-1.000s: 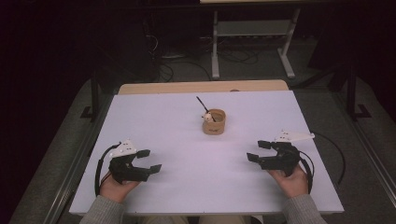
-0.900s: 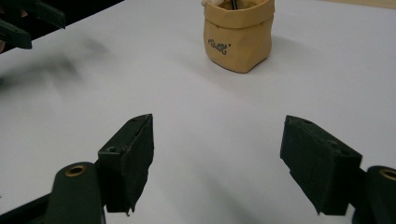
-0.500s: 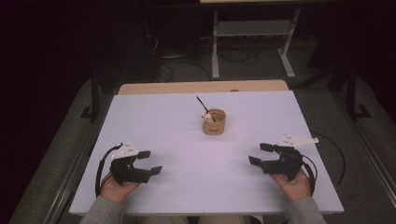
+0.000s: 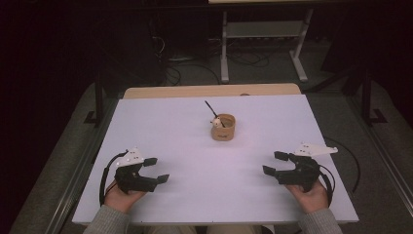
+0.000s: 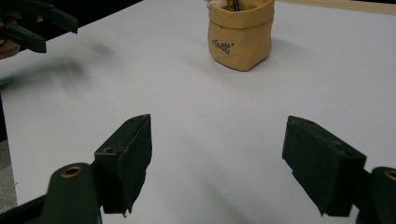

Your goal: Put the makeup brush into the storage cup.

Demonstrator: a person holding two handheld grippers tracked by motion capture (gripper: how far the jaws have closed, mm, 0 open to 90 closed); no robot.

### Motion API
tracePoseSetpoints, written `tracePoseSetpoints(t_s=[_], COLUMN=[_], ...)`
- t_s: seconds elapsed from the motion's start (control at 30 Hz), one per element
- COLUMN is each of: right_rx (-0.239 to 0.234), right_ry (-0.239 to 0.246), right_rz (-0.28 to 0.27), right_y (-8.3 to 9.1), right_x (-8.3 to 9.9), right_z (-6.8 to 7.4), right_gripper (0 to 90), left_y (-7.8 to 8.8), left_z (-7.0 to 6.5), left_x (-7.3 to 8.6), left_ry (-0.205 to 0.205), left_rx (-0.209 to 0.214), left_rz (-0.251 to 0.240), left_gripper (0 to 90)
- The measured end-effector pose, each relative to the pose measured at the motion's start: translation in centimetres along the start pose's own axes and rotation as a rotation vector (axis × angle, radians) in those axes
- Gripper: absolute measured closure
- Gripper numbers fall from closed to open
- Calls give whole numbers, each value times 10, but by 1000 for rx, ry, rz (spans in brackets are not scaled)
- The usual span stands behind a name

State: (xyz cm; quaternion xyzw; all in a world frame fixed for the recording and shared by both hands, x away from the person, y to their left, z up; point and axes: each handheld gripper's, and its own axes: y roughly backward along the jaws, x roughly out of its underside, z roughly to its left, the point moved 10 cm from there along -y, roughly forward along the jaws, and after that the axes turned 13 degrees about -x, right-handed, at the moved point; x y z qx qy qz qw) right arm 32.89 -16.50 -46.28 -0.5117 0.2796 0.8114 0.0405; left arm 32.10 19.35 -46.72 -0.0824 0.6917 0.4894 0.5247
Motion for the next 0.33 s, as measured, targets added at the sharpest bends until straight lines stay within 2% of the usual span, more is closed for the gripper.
tracePoseSetpoints(t_s=[0.1, 0.17, 0.33], right_rx=[3, 7, 6], right_ry=[0, 2, 12], right_rz=[1, 12, 34], right_y=[0, -1, -5], right_x=[1, 3, 5], right_z=[-2, -3, -4], right_gripper=[229, 229, 229], left_y=[0, 0, 1], left_z=[-2, -2, -1], left_x=[-1, -1, -1], left_ry=[0, -15, -4], left_rx=[8, 8, 7], left_rz=[-8, -7, -8], left_gripper=[211, 208, 208])
